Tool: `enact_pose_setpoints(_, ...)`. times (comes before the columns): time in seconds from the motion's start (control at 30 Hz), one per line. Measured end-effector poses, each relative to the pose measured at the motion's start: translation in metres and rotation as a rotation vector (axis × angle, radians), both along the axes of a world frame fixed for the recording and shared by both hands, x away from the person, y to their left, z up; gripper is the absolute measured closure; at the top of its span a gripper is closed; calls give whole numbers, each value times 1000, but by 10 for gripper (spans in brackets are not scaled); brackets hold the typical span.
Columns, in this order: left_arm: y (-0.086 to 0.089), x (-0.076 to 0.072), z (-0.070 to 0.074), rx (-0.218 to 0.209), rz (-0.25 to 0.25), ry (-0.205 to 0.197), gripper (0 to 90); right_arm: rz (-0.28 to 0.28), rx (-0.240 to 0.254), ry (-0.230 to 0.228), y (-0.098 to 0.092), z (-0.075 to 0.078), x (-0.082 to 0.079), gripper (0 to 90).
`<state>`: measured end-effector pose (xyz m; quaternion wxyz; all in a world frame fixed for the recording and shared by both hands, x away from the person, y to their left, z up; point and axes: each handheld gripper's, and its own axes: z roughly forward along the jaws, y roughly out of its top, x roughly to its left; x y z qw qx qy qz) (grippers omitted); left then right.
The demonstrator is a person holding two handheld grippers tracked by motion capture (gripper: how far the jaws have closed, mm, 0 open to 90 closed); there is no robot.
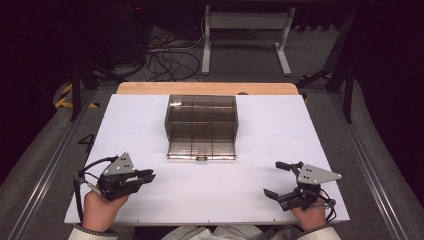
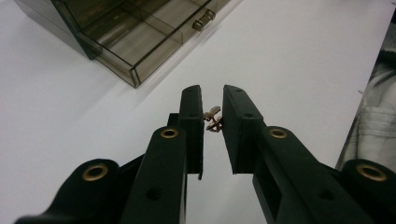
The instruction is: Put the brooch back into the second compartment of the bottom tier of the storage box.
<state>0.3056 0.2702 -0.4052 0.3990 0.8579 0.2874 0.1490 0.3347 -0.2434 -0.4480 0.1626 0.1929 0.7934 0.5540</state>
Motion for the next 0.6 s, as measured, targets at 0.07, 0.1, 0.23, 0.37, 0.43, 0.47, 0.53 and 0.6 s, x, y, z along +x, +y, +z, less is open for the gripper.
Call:
enact_pose_setpoints(0.07,1,-1,1,-11,-2,-10,788,0,0,0,0,0,0,32)
enact_pose_setpoints(0.1,1,-1,1,-17,1,-16,788,0,0,0,0,0,0,32)
enact_pose_setpoints(0.23,3,-2,2,-47,-3,-33,788,1,1,1,0,0,0,32)
enact_pose_setpoints(0.37,5,-3,1,-71,-8,-46,788,1,1,0,0,0,0,32)
enact_pose_setpoints(0.43,6,-3,2,-91,-10,-56,787,1,2,0,0,0,0,32)
enact_pose_setpoints(0.47,7,-4,2,-101,-11,-62,788,1,1,0,0,0,0,32)
enact_pose_setpoints(0.53,8,-4,2,-113,-10,-73,787,2,1,1,0,0,0,32)
enact_pose_setpoints(0.6,9,-5,3,-125,-10,-87,788,2,2,0,0,0,0,32)
